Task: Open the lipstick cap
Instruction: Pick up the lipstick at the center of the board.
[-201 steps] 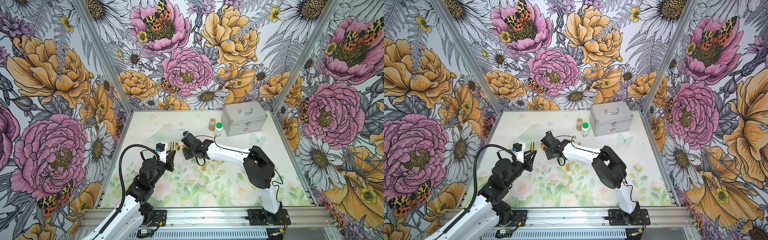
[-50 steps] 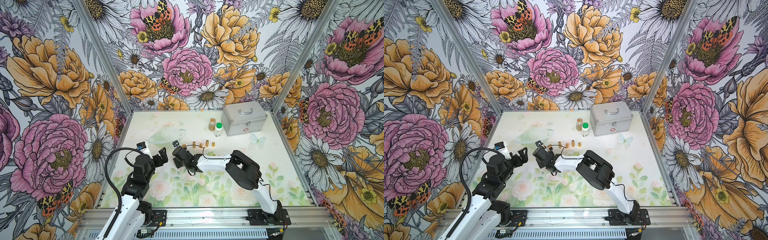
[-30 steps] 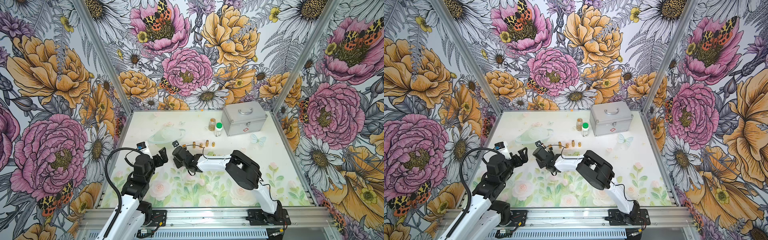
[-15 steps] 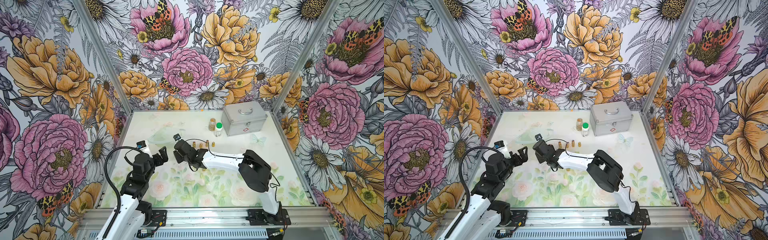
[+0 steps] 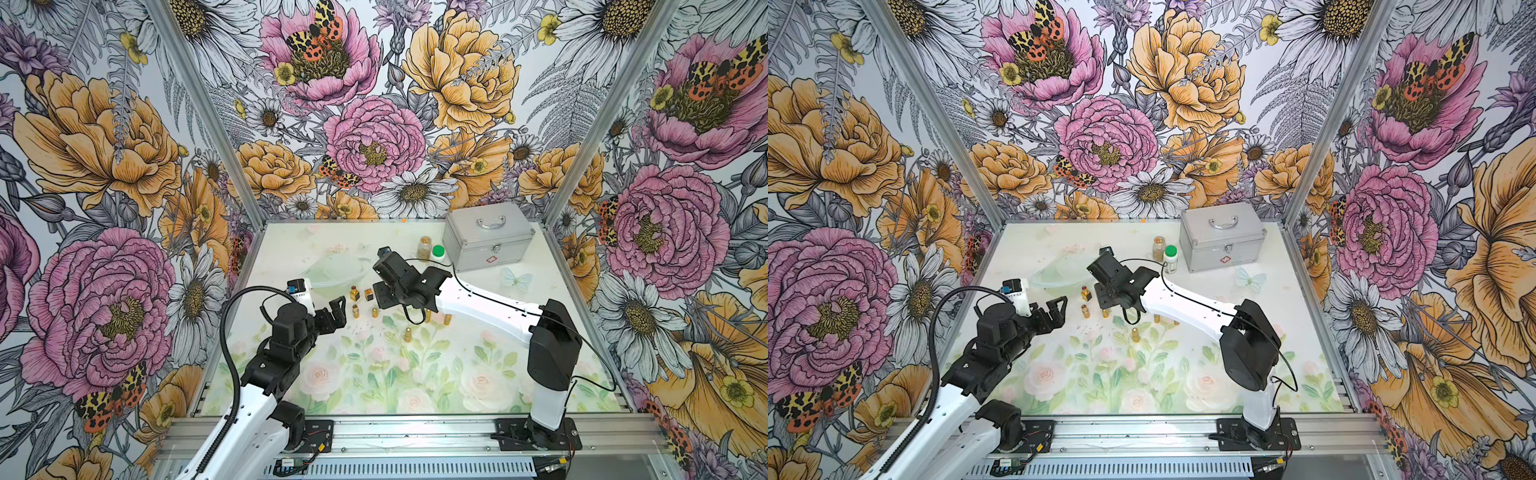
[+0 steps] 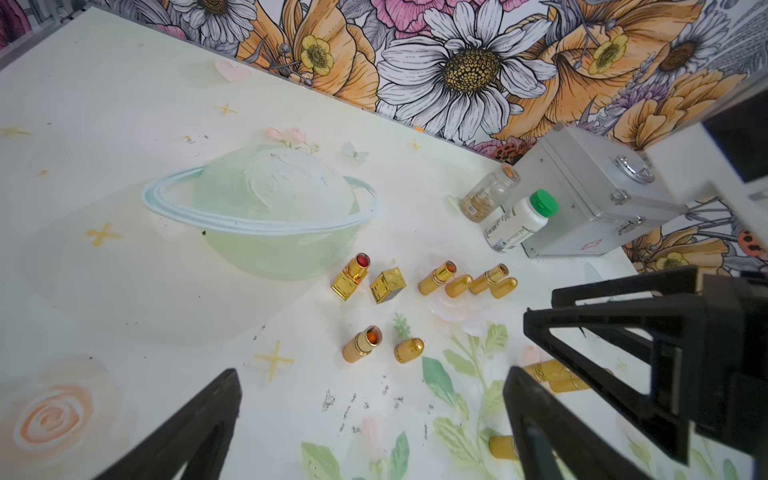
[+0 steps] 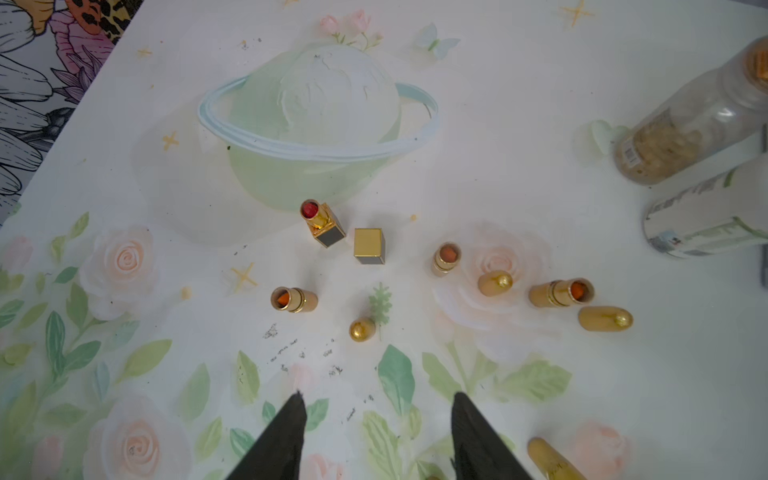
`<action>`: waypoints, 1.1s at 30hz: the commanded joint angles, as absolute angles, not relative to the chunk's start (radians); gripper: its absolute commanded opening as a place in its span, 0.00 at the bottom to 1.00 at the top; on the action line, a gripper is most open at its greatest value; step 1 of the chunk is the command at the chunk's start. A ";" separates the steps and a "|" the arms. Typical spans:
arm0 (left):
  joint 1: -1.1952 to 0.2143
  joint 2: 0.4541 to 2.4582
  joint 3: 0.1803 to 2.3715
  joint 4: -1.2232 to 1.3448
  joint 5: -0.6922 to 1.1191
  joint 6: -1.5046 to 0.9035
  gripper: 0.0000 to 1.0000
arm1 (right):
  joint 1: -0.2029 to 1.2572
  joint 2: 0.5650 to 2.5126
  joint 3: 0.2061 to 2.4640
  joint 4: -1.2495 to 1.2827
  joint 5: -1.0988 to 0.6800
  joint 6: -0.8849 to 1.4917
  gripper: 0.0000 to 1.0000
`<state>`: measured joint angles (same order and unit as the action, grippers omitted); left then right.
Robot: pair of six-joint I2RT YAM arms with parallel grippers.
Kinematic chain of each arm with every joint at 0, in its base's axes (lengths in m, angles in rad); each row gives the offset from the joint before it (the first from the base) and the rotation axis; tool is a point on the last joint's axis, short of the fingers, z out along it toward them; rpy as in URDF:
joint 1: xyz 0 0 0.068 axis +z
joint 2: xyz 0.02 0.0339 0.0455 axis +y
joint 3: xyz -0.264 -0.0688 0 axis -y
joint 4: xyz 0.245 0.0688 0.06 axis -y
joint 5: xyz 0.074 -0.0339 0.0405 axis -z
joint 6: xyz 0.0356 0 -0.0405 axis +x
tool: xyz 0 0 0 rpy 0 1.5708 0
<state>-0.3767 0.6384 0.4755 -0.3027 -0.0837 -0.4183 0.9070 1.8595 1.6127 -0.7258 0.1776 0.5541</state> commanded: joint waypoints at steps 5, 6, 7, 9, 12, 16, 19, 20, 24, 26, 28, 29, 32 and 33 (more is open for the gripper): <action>-0.577 0.649 0.494 -0.329 -0.202 -0.378 0.99 | 0.892 1.805 1.543 -0.912 0.120 0.685 0.61; -0.602 0.653 0.490 -0.328 -0.243 -0.377 0.99 | 0.890 1.811 1.535 -0.913 0.115 0.691 0.62; -0.618 0.656 0.487 -0.327 -0.255 -0.379 0.99 | 0.889 1.818 1.525 -0.912 0.103 0.700 0.63; -0.651 0.665 0.482 -0.327 -0.263 -0.374 0.99 | 0.892 1.840 1.508 -0.908 0.092 0.716 0.63; -0.704 0.667 0.470 -0.327 -0.297 -0.361 0.99 | 0.892 1.871 1.481 -0.894 0.091 0.731 0.63; -0.730 0.664 0.459 -0.327 -0.328 -0.365 0.99 | 0.890 1.893 1.441 -0.822 0.052 0.756 0.58; -0.732 0.666 0.458 -0.327 -0.327 -0.365 0.99 | 0.891 1.929 1.440 -0.818 0.046 0.764 0.56; -0.731 0.665 0.457 -0.327 -0.325 -0.365 0.99 | 0.893 1.935 1.434 -0.818 0.047 0.767 0.55; -0.733 0.664 0.456 -0.327 -0.318 -0.359 0.99 | 0.896 1.931 1.400 -0.818 0.068 0.776 0.52; -0.733 0.668 0.457 -0.326 -0.317 -0.355 0.99 | 0.897 1.927 1.389 -0.818 0.075 0.780 0.50; -0.733 0.671 0.459 -0.327 -0.322 -0.351 0.99 | 0.900 1.935 1.383 -0.817 0.074 0.782 0.48; -0.733 0.672 0.460 -0.327 -0.325 -0.349 0.99 | 0.902 1.936 1.381 -0.811 0.072 0.782 0.48; -0.733 0.671 0.462 -0.327 -0.330 -0.350 0.99 | 0.908 1.938 1.377 -0.792 0.074 0.784 0.43; -0.733 0.671 0.463 -0.327 -0.328 -0.350 0.99 | 0.910 1.940 1.380 -0.790 0.074 0.782 0.41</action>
